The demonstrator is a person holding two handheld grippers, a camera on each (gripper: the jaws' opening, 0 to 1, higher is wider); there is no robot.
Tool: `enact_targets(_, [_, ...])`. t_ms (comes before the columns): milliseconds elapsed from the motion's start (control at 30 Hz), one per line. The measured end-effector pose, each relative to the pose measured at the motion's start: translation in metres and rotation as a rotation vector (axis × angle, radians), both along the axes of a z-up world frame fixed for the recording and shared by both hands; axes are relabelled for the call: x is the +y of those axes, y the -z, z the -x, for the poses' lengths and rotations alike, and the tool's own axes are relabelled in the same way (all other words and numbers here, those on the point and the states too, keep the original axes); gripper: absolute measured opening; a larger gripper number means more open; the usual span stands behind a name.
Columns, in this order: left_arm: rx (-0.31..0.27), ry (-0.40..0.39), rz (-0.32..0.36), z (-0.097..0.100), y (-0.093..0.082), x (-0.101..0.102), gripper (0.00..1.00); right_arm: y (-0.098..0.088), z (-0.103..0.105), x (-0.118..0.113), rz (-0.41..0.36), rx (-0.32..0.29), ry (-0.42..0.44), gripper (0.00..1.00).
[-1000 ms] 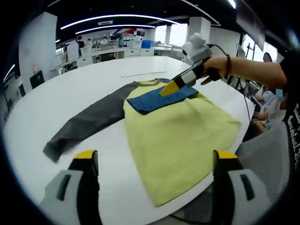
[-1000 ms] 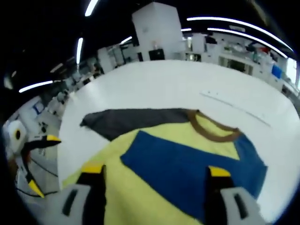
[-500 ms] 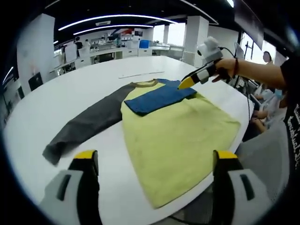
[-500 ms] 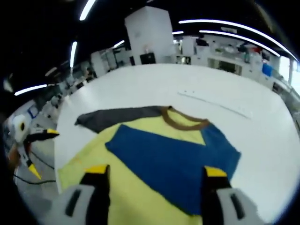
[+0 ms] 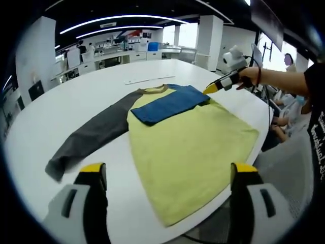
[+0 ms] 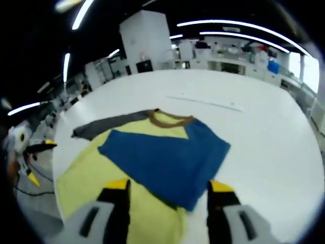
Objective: Fold the garment on the visible template until the final outline fits inside the template.
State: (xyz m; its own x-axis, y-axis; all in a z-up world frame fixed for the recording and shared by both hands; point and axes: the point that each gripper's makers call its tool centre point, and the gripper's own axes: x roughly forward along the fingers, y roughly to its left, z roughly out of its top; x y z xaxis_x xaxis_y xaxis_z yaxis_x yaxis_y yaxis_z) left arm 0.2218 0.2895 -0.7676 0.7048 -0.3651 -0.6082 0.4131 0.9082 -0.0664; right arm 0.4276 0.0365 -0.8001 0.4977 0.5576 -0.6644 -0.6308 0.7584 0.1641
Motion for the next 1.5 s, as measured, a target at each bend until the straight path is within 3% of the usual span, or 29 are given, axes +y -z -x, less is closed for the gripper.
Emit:
enact_targets(300, [-0.006, -0.005, -0.007, -0.001, -0.001, 0.002, 0.99, 0.009, -0.001, -0.025, 0.022, -0.004, 0.033, 0.32])
enact_targets(400, [-0.006, -0.008, -0.007, -0.001, -0.001, 0.001, 0.99, 0.013, 0.008, -0.028, 0.038, 0.010, 0.033, 0.26])
enact_targets(633, [0.002, -0.015, -0.009, 0.001, 0.002, 0.002, 0.99, 0.026, 0.010, -0.034, 0.051, 0.028, 0.038, 0.16])
enact_targets(1033, [0.006, -0.016, -0.014, 0.000, 0.003, 0.002, 0.99, 0.044, 0.007, -0.030, 0.002, 0.067, 0.089, 0.02])
enact_targets(1200, [0.007, -0.018, -0.015, 0.001, 0.003, 0.002, 0.99, 0.043, 0.004, -0.030, -0.017, 0.060, 0.112, 0.00])
enact_targets(1500, [0.011, -0.021, -0.022, 0.002, 0.004, 0.004, 0.99, 0.040, 0.005, -0.035, 0.017, 0.035, 0.116, 0.00])
